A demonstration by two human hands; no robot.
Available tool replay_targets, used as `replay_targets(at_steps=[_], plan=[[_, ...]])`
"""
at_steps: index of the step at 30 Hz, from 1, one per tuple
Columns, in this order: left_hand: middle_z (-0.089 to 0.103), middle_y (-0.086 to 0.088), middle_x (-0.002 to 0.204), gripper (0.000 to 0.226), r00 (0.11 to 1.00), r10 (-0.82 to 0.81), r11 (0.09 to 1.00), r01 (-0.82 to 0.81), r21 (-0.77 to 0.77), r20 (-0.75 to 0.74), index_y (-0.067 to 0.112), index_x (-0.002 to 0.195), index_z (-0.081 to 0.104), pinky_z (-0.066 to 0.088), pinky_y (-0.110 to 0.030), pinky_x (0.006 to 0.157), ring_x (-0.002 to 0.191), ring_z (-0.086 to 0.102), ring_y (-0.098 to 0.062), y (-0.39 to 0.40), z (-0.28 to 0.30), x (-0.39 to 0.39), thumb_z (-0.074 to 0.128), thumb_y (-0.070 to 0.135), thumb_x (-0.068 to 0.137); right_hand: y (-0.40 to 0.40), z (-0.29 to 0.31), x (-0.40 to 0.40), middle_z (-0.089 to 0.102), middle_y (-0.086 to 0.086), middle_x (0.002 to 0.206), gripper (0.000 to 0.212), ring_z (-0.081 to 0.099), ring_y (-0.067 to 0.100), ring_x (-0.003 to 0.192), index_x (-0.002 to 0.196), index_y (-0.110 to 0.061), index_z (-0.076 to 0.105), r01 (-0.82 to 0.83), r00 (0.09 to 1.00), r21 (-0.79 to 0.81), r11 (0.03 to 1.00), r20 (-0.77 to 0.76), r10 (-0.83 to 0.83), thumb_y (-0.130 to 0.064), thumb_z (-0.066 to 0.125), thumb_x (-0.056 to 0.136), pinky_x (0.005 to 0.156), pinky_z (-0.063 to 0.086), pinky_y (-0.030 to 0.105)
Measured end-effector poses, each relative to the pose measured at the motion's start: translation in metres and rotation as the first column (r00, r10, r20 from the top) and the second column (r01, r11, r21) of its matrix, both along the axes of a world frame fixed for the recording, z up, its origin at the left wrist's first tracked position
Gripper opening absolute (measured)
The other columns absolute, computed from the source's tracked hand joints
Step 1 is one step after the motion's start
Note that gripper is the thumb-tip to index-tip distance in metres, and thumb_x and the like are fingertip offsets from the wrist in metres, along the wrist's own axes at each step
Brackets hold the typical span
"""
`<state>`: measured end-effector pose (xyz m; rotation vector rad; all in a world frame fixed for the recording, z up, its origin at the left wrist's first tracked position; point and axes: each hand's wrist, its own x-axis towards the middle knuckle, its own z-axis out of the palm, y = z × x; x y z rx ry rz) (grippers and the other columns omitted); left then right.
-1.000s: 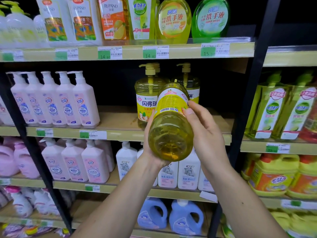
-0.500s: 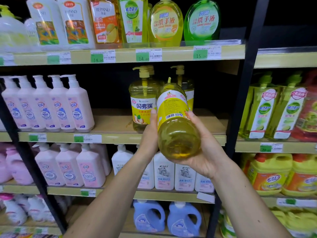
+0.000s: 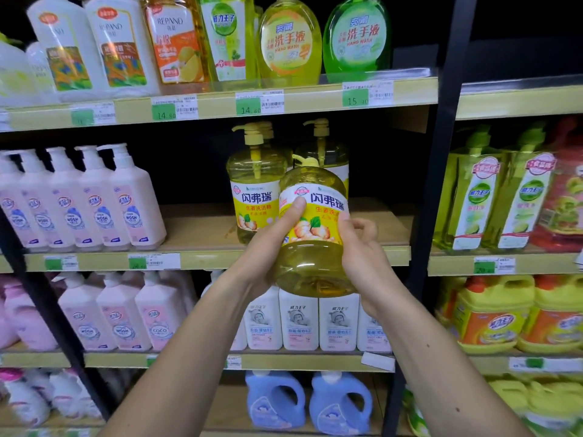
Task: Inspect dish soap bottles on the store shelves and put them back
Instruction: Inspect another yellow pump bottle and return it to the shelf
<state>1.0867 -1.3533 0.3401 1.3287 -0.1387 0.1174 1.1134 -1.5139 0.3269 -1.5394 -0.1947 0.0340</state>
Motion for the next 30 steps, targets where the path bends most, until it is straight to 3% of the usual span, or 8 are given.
replay_targets(at_steps=[3,8,14,16,18,22,27,30], plan=[[0.076,-0.012,0.135,0.047,1.0,-0.015,0.999,0.015,-0.048,-0.004,0.023,0.13,0.078,0.064,-0.048,0.095,0.124,0.074,-0.033,-0.002,0.002,0.001,0.073,0.057,0.098,-0.003,0.004,-0.002,0.075,-0.002,0.118,0.06,0.075,0.023,0.108,0.142,-0.03,0.047,-0.048,0.999,-0.003,0.999,-0.019,0.048,-0.074,0.046,0.101,0.097,0.062,0.052],[0.076,-0.01,0.134,0.041,0.999,-0.035,0.998,0.035,-0.046,0.017,0.029,0.126,0.08,0.065,-0.044,0.091,0.123,0.075,-0.03,-0.004,0.006,-0.002,0.072,0.058,0.097,-0.013,0.011,-0.006,0.083,-0.004,0.108,0.055,0.081,0.016,0.098,0.124,-0.024,0.073,-0.141,0.99,0.046,0.989,-0.001,0.142,-0.07,0.055,0.099,0.091,0.065,0.044],[0.078,-0.007,0.132,0.034,0.999,0.04,0.999,-0.041,0.01,0.033,0.03,0.119,0.082,0.063,-0.044,0.101,0.123,0.074,-0.027,-0.006,-0.002,0.001,0.062,0.052,0.102,-0.025,0.005,-0.004,0.081,-0.009,0.108,0.048,0.08,0.011,0.095,0.122,-0.033,0.061,-0.127,0.991,0.086,0.988,0.062,0.122,-0.064,0.073,0.088,0.084,0.067,0.039],[0.076,-0.008,0.134,0.043,0.999,0.029,0.999,-0.03,0.026,0.021,0.025,0.129,0.076,0.061,-0.044,0.104,0.125,0.073,-0.027,-0.007,-0.005,0.003,0.061,0.053,0.1,-0.029,0.0,-0.005,0.08,-0.012,0.102,0.055,0.08,0.009,0.093,0.121,-0.036,0.061,-0.136,0.987,0.103,0.985,0.096,0.126,-0.067,0.077,0.078,0.079,0.066,0.035],[0.075,-0.007,0.137,0.056,1.0,0.023,0.996,-0.024,0.085,0.017,0.02,0.143,0.064,0.059,-0.046,0.107,0.128,0.072,-0.027,-0.008,-0.008,0.004,0.063,0.053,0.098,-0.034,-0.007,-0.005,0.078,-0.018,0.1,0.059,0.08,0.008,0.096,0.123,-0.039,0.06,-0.143,0.982,0.102,0.985,0.138,0.128,-0.067,0.077,0.074,0.086,0.066,0.038],[0.077,-0.005,0.133,0.057,0.997,0.035,0.989,-0.044,0.139,0.063,0.016,0.142,0.064,0.064,-0.035,0.094,0.122,0.075,-0.026,-0.015,-0.008,0.005,0.075,0.039,0.091,-0.042,-0.02,-0.004,0.071,-0.03,0.107,0.056,0.076,0.004,0.105,0.13,-0.046,0.055,-0.173,0.961,0.057,0.983,0.228,0.155,-0.062,0.077,0.081,0.092,0.065,0.041],[0.08,-0.01,0.125,0.069,0.973,0.161,0.978,-0.18,0.108,0.163,0.01,0.132,0.07,0.065,-0.036,0.086,0.115,0.078,-0.031,-0.025,-0.017,0.012,0.091,0.039,0.073,-0.055,-0.031,0.008,0.056,-0.012,0.145,0.064,0.066,0.01,0.125,0.144,-0.051,0.044,-0.159,0.929,-0.085,0.984,0.325,0.179,-0.065,0.072,0.089,0.101,0.06,0.046],[0.082,-0.009,0.121,0.067,0.947,0.259,0.959,-0.275,0.063,0.189,0.019,0.122,0.076,0.065,-0.035,0.084,0.112,0.079,-0.031,-0.03,-0.026,0.016,0.098,0.044,0.064,-0.068,-0.023,0.02,0.067,-0.015,0.135,0.048,0.069,0.008,0.12,0.135,-0.054,0.053,-0.174,0.918,-0.12,0.977,0.339,0.205,-0.076,0.057,0.092,0.1,0.06,0.048]])
